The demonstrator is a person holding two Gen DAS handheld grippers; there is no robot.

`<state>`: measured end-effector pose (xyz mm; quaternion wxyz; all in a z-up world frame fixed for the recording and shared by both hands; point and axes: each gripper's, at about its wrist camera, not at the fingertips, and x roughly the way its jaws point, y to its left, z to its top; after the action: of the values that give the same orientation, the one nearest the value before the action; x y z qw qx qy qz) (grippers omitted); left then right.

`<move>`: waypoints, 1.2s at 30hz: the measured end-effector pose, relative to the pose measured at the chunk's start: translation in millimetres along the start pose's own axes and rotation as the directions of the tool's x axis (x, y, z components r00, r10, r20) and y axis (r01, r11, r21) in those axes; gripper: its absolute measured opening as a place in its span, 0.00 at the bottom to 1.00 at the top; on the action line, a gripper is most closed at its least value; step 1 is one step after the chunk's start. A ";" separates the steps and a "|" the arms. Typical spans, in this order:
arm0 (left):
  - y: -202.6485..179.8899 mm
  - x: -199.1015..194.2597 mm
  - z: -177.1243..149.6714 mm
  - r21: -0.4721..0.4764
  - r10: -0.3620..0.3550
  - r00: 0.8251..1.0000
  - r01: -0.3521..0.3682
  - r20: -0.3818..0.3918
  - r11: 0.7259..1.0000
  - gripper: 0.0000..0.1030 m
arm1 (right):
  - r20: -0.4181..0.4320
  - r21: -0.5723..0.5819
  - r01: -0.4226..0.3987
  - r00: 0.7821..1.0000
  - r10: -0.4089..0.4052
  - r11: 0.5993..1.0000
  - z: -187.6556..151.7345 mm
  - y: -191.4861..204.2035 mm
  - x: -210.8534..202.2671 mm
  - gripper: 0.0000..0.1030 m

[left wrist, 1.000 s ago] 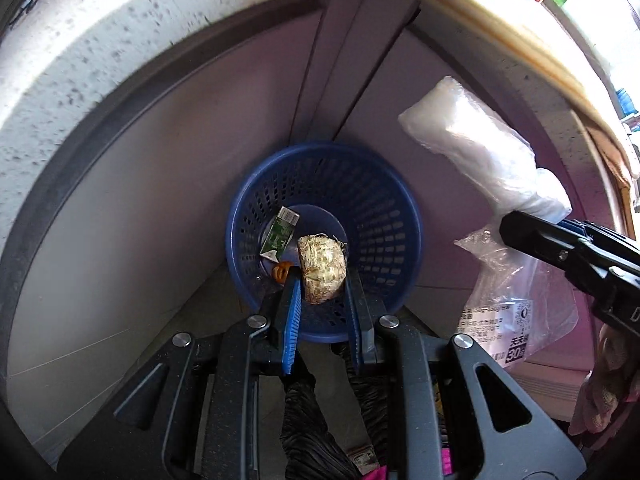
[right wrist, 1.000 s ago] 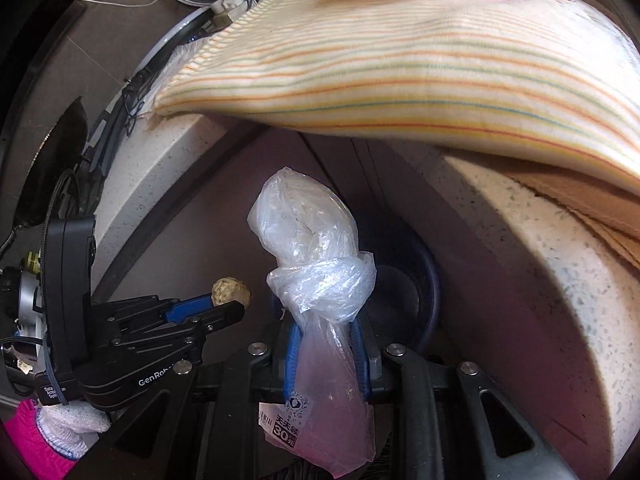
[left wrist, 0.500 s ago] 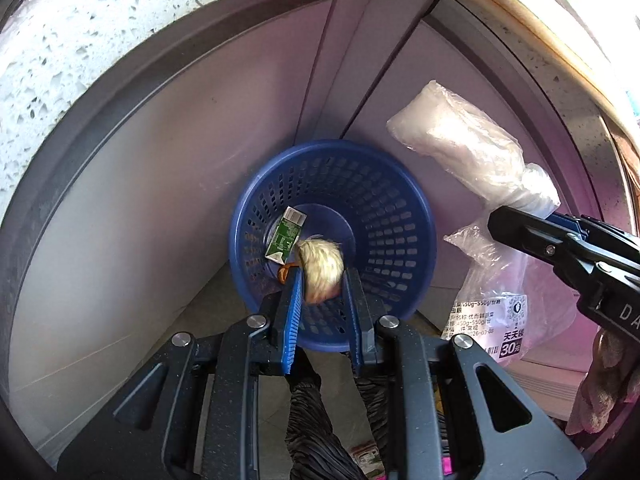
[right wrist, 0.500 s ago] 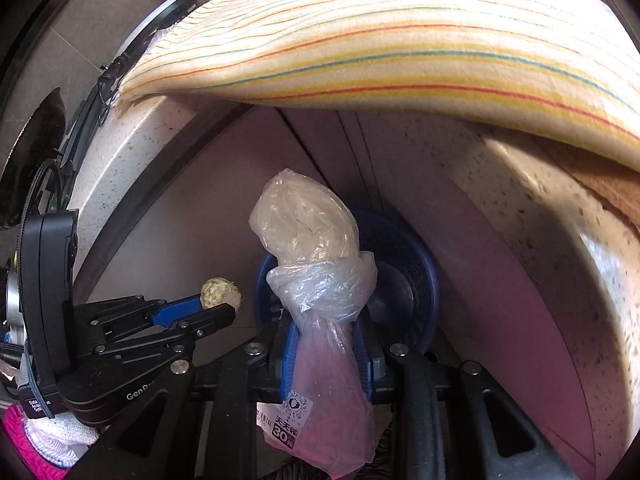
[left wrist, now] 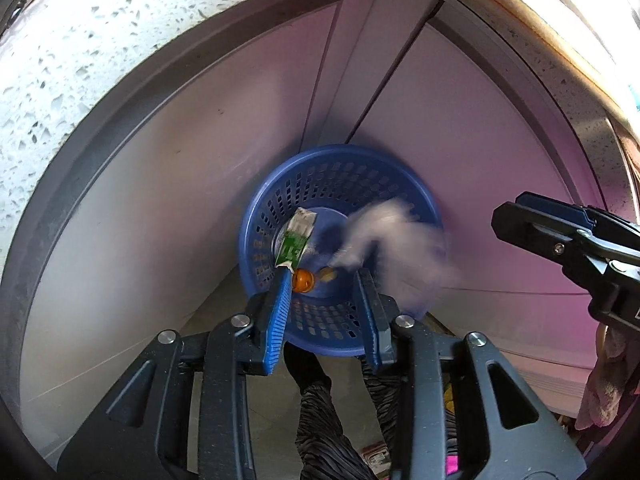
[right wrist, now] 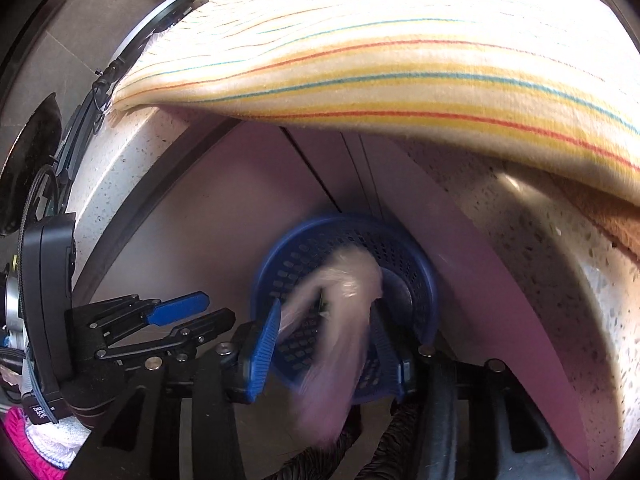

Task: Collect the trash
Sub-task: 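Open both tools to drop the nut and bag into the basket, then move both tools back up toward the snack wrapper and bottle on the towel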

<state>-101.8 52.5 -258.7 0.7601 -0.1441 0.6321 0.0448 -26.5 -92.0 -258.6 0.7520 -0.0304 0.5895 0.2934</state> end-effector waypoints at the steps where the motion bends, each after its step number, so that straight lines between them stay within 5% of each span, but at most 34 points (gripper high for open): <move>1: 0.7 -0.7 0.3 0.000 0.000 1.000 0.000 0.001 1.000 0.31 | -0.001 0.000 -0.001 1.000 0.001 1.000 0.1 0.4 -0.1 0.48; 11: 4.4 -16.9 0.6 -0.010 -0.005 0.999 0.006 0.038 1.000 0.31 | 0.003 0.003 -0.022 1.000 0.022 1.000 3.4 8.9 -11.5 0.49; 18: -1.6 -52.4 4.2 0.005 -0.015 0.993 0.014 0.118 1.000 0.31 | 0.046 -0.023 -0.060 0.997 0.061 0.998 3.8 9.9 -45.0 0.60; 28: -26.4 -110.1 34.8 0.046 -0.058 0.963 0.048 0.262 0.998 0.31 | 0.144 -0.080 -0.103 0.983 0.114 0.991 8.5 4.9 -115.0 0.71; 36: -58.3 -140.4 80.3 0.113 -0.117 0.934 0.083 0.337 0.990 0.46 | 0.266 -0.052 -0.076 0.960 0.087 0.996 25.9 -34.8 -171.1 0.83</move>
<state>-38.8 35.0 -99.7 0.8658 -0.1289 0.4835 -0.0004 -10.0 -179.9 -106.4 0.8113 0.0187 0.4769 0.3376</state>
